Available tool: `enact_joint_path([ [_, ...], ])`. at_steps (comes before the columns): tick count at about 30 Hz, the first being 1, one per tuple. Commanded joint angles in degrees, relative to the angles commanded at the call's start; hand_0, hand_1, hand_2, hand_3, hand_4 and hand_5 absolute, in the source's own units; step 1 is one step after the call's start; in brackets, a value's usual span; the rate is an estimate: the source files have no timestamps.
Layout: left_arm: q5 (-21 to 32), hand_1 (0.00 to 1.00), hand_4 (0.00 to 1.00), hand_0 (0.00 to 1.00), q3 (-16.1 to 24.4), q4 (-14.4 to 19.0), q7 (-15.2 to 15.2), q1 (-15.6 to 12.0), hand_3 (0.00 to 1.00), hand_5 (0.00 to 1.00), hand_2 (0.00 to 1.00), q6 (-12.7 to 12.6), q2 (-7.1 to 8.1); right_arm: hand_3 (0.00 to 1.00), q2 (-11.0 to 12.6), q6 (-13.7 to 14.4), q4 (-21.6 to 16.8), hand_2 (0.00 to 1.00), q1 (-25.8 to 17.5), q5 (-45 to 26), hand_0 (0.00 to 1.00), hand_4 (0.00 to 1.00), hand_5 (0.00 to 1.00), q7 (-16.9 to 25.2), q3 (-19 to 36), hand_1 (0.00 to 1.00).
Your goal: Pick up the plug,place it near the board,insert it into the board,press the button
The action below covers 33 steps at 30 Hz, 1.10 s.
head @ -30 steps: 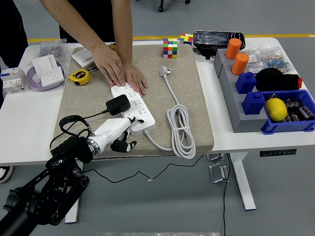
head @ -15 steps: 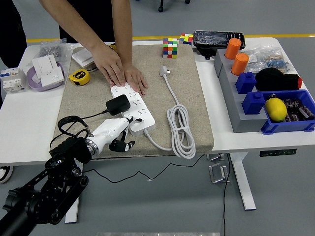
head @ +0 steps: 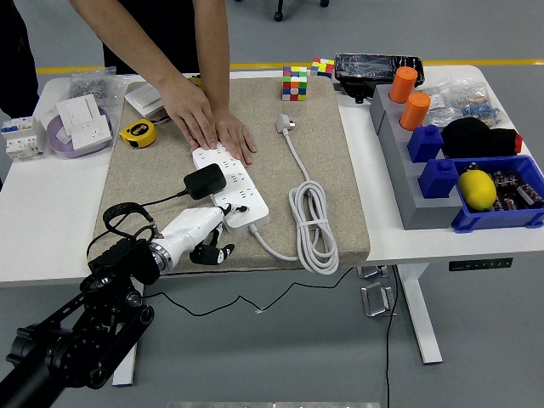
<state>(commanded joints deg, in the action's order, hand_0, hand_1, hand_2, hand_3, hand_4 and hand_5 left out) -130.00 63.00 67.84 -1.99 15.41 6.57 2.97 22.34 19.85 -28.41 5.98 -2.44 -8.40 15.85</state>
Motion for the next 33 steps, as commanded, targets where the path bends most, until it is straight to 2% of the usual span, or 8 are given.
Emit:
enact_joint_path([
  [3,0.00,0.002,0.647,0.143,0.62,1.00,0.07,-0.19,0.868,0.002,0.168,-0.37,0.08,0.815,-0.05,0.07,-0.02,0.799,0.01,0.20,0.998,0.998,0.998,-0.01,0.00,0.871],
  [14,0.19,0.008,0.638,0.162,5.66,14.79,-0.52,-1.92,0.847,0.002,0.179,3.68,1.26,0.815,-0.12,0.08,0.02,0.798,0.00,0.22,0.998,0.998,0.998,-0.16,0.05,0.871],
  [19,11.05,0.130,0.610,0.210,7.79,15.93,0.68,-0.40,0.733,0.002,0.255,-0.26,0.74,0.815,-0.26,0.20,0.02,0.798,0.01,0.34,0.998,0.998,0.998,-0.08,0.00,0.871],
  [24,22.97,0.130,0.610,0.210,9.90,14.66,-0.02,1.17,0.733,0.002,0.255,-2.76,0.07,0.815,-0.33,0.35,0.01,0.798,0.12,0.41,0.998,0.998,0.998,-0.01,-0.15,0.871],
  [25,25.58,0.473,0.696,0.340,10.66,13.67,-0.46,1.66,0.625,0.138,0.502,-1.82,-0.19,0.815,-0.34,0.34,-0.02,0.798,0.08,0.42,0.998,0.998,0.998,-0.03,-0.24,0.869],
  [31,39.54,0.473,0.696,0.340,12.39,7.95,-0.17,3.80,0.625,0.138,0.502,4.93,-0.87,0.815,-0.35,0.17,0.04,0.798,-0.07,0.29,0.998,0.998,0.998,-0.15,-0.59,0.869],
  [32,42.15,0.919,0.998,0.886,12.49,6.88,-0.39,4.22,0.718,0.329,0.845,5.70,-0.90,0.815,-0.34,0.17,0.03,0.798,-0.09,0.34,0.998,0.998,0.998,-0.16,-0.49,0.867],
  [33,44.38,0.919,0.998,0.886,12.62,5.77,-0.85,4.67,0.718,0.329,0.845,6.56,-0.93,0.815,-0.30,0.18,-0.06,0.798,-0.15,0.45,0.998,0.998,0.998,-0.12,-0.32,0.867],
])
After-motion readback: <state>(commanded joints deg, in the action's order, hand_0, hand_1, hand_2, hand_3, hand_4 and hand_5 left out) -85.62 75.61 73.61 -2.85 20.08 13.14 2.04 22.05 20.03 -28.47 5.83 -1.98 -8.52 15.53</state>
